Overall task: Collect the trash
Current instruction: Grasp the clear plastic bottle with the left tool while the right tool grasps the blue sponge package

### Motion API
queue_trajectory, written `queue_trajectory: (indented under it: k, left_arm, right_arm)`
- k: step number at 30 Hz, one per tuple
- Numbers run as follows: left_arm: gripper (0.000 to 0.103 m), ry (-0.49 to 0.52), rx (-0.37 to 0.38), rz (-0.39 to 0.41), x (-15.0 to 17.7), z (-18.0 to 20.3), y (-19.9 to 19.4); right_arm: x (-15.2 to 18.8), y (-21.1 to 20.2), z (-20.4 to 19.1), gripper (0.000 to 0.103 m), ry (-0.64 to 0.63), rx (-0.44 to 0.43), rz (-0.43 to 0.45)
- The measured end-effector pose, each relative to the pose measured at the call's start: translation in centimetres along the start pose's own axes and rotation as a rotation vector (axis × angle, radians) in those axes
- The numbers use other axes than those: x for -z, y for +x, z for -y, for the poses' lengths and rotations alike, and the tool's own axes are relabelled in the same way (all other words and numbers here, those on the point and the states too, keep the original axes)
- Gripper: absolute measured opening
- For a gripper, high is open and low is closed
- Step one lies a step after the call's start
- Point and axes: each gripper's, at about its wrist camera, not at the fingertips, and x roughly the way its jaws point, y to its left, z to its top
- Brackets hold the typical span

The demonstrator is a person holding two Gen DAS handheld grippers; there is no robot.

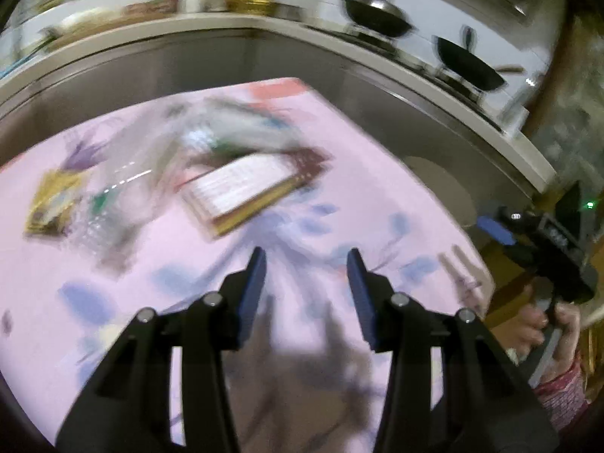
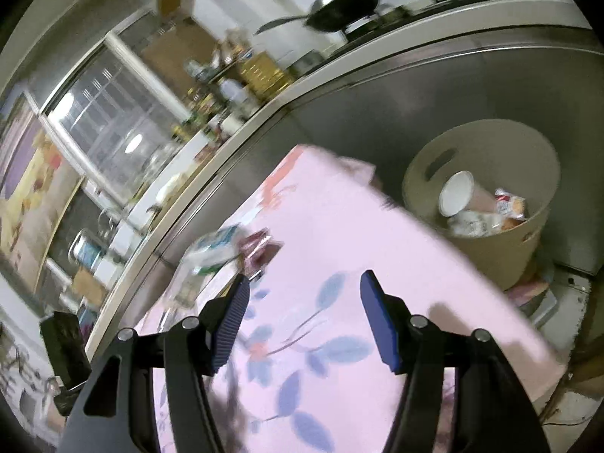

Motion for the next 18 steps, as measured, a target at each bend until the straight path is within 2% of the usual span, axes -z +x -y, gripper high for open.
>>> queue_trajectory:
  k: [5, 8, 10, 11, 13, 15, 18]
  left_arm:
    - [0.042, -0.183, -0.113, 0.051, 3.0, -9.1, -5.4]
    - [0.043, -0.233, -0.167, 0.079, 3.3, -12.1, -7.1]
    - [0.045, -0.231, -0.173, 0.092, 2.9, -13.1, -7.6]
    - [0.055, -0.220, -0.178, 0.096, 2.5, -13.1, -7.5]
    - [0.069, -0.184, -0.187, 0.112, 1.6, -12.8, -7.2]
    - [0.071, -0.142, -0.187, 0.122, 0.7, -12.3, -6.4]
    - [0.072, -0.088, -0.171, 0.096, -1.3, -11.5, -3.5]
  right_arm:
    - [2.2, 1.6, -5.2, 0.059, -0.092, -0.026, -0.073]
    - [3.6, 3.0, -8.1, 0.059, -0.144, -0.040, -0.119]
    - [4.4, 3.9, -9.6, 0.059, -0.175, -0.043, -0.146]
    - [4.7, 4.3, -10.3, 0.059, -0.192, -0.042, -0.158]
    - [5.1, 4.9, -11.3, 0.058, -0.222, -0.038, -0.174]
    - [5.3, 5.6, -12.0, 0.057, -0.250, -0.025, -0.179]
    - [4.3, 6.8, -12.0, 0.055, -0.247, -0.016, -0.184]
